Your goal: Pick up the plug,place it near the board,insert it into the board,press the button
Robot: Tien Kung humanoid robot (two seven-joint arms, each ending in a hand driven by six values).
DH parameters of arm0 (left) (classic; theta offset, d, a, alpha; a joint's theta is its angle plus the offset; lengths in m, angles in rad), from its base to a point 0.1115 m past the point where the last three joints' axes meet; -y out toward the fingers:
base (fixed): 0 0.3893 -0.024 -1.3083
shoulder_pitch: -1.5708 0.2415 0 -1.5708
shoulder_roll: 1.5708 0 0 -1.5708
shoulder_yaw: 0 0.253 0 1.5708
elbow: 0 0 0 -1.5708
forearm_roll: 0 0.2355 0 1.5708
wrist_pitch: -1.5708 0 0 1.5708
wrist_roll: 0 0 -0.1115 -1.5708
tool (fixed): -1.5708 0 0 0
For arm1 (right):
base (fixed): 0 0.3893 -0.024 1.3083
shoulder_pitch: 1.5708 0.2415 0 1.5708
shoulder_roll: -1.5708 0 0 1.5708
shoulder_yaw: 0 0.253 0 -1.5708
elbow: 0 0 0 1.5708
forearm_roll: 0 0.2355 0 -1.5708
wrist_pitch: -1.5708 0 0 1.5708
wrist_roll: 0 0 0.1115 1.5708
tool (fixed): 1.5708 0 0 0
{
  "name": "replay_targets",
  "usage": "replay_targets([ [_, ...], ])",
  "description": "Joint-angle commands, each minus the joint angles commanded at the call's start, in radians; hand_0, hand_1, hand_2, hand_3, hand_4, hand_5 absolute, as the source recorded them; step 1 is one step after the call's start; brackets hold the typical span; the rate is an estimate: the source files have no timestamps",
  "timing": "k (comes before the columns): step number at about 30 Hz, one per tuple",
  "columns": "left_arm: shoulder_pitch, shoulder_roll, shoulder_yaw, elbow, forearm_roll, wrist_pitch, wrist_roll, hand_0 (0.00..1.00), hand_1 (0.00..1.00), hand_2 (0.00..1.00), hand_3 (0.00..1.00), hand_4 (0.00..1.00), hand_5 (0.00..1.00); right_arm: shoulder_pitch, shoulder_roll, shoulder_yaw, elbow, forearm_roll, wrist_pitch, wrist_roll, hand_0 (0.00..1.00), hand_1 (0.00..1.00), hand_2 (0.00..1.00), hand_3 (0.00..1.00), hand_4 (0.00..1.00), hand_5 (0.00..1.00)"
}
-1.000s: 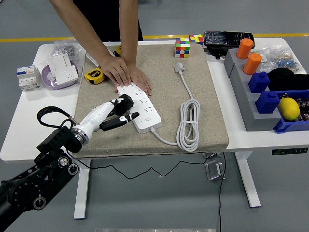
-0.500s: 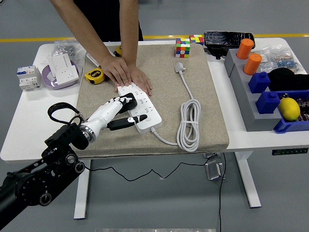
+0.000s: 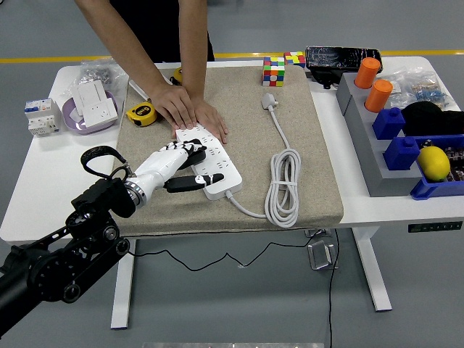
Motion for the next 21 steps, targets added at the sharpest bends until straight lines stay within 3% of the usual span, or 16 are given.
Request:
replay_targets([
  [6, 0.004, 0.005, -0.001, -0.016, 0.016, -0.005, 0.004, 0.998, 0.985, 0.944, 0.932, 0.998, 0.998, 0.002, 0.001, 0.005, 0.001, -0.003, 0.0, 0.0, 0.872, 0.8, 0.764, 0.779, 0.998, 0.85],
  [10, 0.009, 0.014, -0.012, -0.062, 0.055, -0.001, 0.008, 0.998, 0.982, 0.931, 0.905, 0.998, 0.998, 0.002, 0.001, 0.005, 0.001, -0.003, -0.001, 0.0, 0.872, 0.799, 0.763, 0.779, 0.998, 0.85],
  [12, 0.013, 0.018, -0.017, -0.094, 0.071, 0.011, 0.007, 0.998, 0.982, 0.931, 0.905, 0.998, 0.998, 0.003, 0.001, 0.006, 0.001, -0.003, -0.001, -0.001, 0.872, 0.799, 0.763, 0.779, 0.998, 0.85],
  [14, 0.023, 0.03, -0.025, -0.148, 0.108, 0.063, 0.0, 0.998, 0.982, 0.931, 0.905, 0.998, 0.998, 0.002, 0.001, 0.008, 0.001, -0.003, -0.001, -0.001, 0.872, 0.799, 0.763, 0.779, 0.998, 0.85],
  [15, 0.027, 0.034, -0.03, -0.172, 0.125, 0.079, -0.003, 0.731, 0.687, 0.645, 0.86, 0.998, 0.745, 0.002, 0.001, 0.009, 0.001, -0.003, -0.002, -0.001, 0.872, 0.8, 0.764, 0.779, 0.998, 0.85],
  [20, 0.055, 0.054, -0.059, -0.291, 0.167, 0.075, 0.013, 0.731, 0.687, 0.645, 0.86, 0.998, 0.745, -0.002, 0.001, 0.011, 0.0, -0.003, -0.002, -0.001, 0.872, 0.8, 0.764, 0.779, 0.998, 0.85],
  [21, 0.059, 0.057, -0.062, -0.312, 0.173, 0.066, 0.019, 0.36, 0.296, 0.339, 0.861, 0.878, 0.408, -0.002, 0.001, 0.01, 0.0, -0.003, -0.002, -0.002, 0.872, 0.799, 0.764, 0.779, 0.998, 0.85],
])
